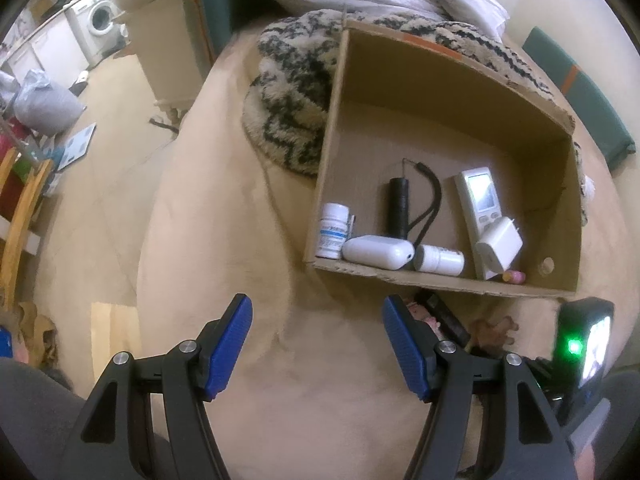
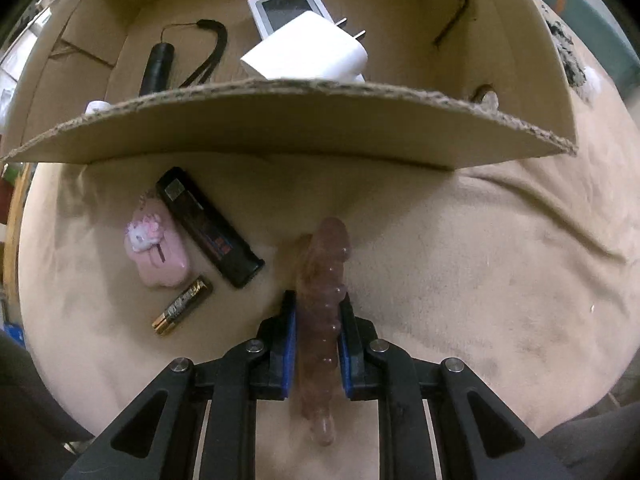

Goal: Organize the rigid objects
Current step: 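Lower the right tool onto the pink translucent beaded toy and grasp it, then grasp the pink Hello Kitty keychain with the left tool while the right tool holds the toy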

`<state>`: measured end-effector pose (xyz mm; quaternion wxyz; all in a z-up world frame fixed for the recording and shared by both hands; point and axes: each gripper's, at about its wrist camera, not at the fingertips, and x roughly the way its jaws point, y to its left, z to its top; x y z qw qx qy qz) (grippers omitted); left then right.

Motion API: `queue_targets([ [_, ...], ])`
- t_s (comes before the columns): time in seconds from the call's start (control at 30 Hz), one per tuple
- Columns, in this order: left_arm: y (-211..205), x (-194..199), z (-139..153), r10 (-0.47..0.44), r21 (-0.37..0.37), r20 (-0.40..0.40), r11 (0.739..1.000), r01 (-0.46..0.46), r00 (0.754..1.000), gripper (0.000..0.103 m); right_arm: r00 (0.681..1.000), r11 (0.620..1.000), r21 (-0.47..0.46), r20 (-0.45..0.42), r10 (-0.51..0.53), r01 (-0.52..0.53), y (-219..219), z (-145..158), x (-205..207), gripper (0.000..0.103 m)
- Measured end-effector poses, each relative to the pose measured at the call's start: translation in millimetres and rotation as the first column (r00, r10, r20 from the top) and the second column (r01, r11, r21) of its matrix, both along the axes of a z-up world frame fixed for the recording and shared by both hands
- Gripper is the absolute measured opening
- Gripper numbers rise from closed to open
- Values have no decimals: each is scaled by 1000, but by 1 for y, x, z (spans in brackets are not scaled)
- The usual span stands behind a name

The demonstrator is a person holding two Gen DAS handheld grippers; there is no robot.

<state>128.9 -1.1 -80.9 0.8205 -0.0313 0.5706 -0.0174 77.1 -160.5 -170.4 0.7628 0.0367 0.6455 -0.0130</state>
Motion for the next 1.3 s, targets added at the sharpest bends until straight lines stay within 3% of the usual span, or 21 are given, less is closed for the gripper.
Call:
queue_targets([
  [0.13,5,1,-7,24,6,-25,1000,-24,999,65,998,995,93,40,-41,37,-16,20,-13,18],
  [0.3,4,3,-9,24,20,-25,1000,-23,999,65,989,990,140,151,4,-25,-19,69,-36,18],
  [0.47,3,2,-14,25,50,-28,998,-23,999,65,945,983,144,322,59,-110,-37,125,-25,18],
  [0.63,1,3,-20,22,91,-29,996,-20,999,65,888,978,141,454,72,-151,-49,160,-9,18],
  [0.77,2,4,-23,22,104,-29,994,-18,999,65,866,976,148,497,64,-157,-67,158,6,18],
  [0.9,3,4,-28,19,115,-34,993,-15,999,65,895,973,204,445,5,-107,-78,135,9,18],
  [1.1,-4,8,-42,-15,91,-93,996,23,996,65,889,970,213,458,6,-116,-76,137,8,18],
  [1.3,-7,18,-52,21,35,-134,999,-16,991,65,902,963,254,432,-29,-91,-83,131,16,18],
])
